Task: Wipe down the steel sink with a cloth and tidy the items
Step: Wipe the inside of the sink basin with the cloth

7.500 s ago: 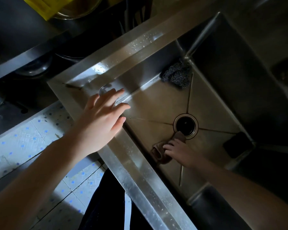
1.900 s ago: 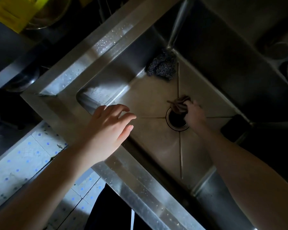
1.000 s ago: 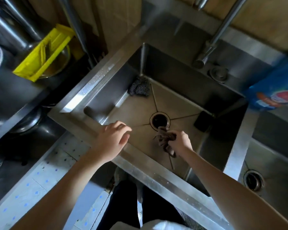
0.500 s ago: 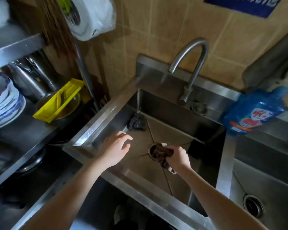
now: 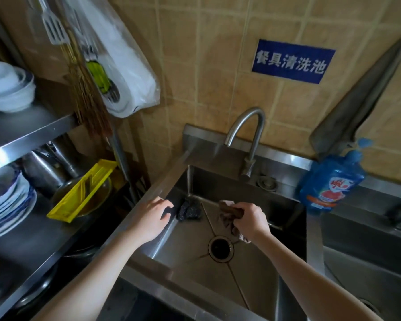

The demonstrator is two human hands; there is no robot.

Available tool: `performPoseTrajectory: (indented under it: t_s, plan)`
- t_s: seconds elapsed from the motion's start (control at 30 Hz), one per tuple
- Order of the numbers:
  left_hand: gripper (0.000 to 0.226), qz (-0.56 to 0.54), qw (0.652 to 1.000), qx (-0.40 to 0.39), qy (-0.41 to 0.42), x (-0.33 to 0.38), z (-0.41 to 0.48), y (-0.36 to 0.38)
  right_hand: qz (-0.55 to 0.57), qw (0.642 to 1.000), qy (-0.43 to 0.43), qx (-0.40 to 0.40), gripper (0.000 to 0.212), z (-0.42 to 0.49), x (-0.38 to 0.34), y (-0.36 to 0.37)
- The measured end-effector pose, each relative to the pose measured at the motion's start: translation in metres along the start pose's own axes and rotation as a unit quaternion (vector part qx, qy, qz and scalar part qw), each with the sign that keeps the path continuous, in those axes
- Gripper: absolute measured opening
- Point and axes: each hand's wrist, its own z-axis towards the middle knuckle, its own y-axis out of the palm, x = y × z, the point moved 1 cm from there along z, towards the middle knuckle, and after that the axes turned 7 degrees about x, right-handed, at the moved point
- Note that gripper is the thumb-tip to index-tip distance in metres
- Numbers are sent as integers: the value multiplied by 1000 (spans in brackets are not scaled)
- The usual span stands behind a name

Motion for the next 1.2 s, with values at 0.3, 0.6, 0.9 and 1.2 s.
performPoseTrajectory:
  t_s: [0.3, 0.6, 0.9, 1.2]
  plan:
    - [26, 23, 999, 17, 27, -8, 41, -32, -5, 999, -24, 40, 51, 23, -28, -28]
    - [25, 11, 998, 37, 54, -6, 74, -53, -5, 996, -46, 78, 50, 36, -49, -50]
    - [26, 0, 997, 80, 4, -14, 52, -64, -41, 992, -118, 30, 50, 43, -63, -42]
    - [25, 38, 981, 155, -112, -53, -17, -100, -74, 963, -255, -57, 43, 48, -121, -4]
